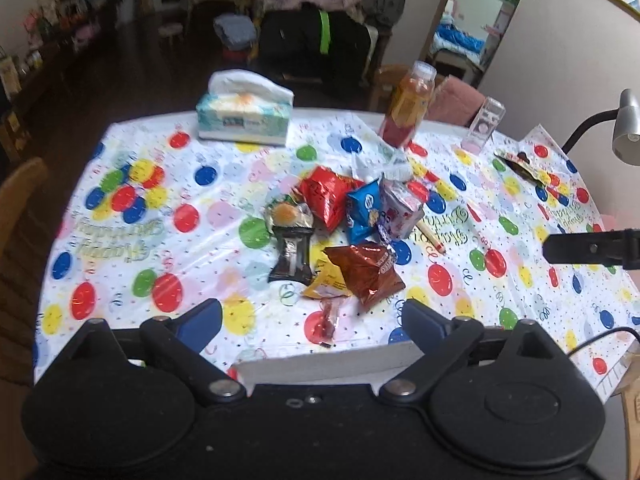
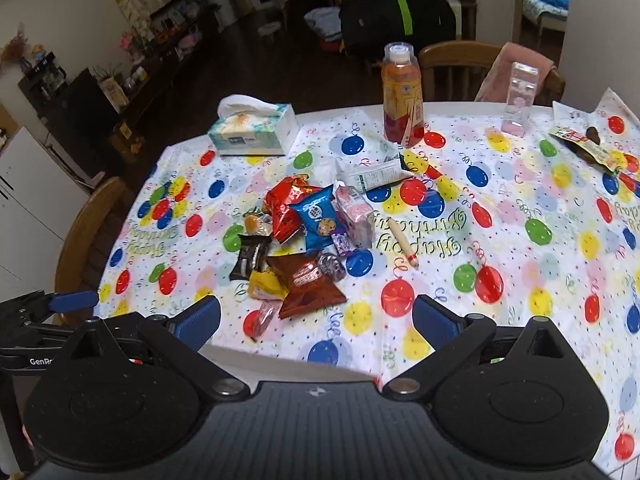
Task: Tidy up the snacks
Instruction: 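Grasp the small candy with the left tool while the right tool grasps the copper-foil bag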
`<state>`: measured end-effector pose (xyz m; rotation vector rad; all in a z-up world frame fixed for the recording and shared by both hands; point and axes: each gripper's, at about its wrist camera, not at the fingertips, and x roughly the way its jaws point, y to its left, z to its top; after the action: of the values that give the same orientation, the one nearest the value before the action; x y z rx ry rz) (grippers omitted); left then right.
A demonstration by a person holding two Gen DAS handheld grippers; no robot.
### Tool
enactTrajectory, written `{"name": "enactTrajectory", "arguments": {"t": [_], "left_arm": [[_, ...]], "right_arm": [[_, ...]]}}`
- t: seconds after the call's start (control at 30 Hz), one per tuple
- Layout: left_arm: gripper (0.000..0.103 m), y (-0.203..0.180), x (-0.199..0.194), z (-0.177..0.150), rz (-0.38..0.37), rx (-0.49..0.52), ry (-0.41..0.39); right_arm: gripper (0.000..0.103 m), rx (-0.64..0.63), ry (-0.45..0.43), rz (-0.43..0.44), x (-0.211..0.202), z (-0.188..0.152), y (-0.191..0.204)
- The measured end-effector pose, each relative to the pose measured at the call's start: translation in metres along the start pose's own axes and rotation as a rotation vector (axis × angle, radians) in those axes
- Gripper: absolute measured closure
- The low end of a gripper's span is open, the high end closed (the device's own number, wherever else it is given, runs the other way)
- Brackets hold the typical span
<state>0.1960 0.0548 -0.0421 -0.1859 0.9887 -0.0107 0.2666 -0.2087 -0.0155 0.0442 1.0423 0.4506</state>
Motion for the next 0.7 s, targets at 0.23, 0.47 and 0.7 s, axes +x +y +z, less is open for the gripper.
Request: {"name": "enactTrajectory", "arguments": {"t": [0.23,0.47,0.7], "left_arm": [[0.018,-0.002,0.047,0.020,-0.001,0.022,0.095],[0.021,-0.012,0.096,0.026,0.054,0.080,0.195],[0.022,-0.018,0.134,0.030,0.002,0.071,0.276]], "right_arm": [[0.001,0.012,0.105,0.018,0.056,0.030,-0.006],[0.001,0.020,0.215,0.027,0.124,0.044,-0.008],[0.007,0.020,0.287,0.043,0.173,0.045,-0.004]]}}
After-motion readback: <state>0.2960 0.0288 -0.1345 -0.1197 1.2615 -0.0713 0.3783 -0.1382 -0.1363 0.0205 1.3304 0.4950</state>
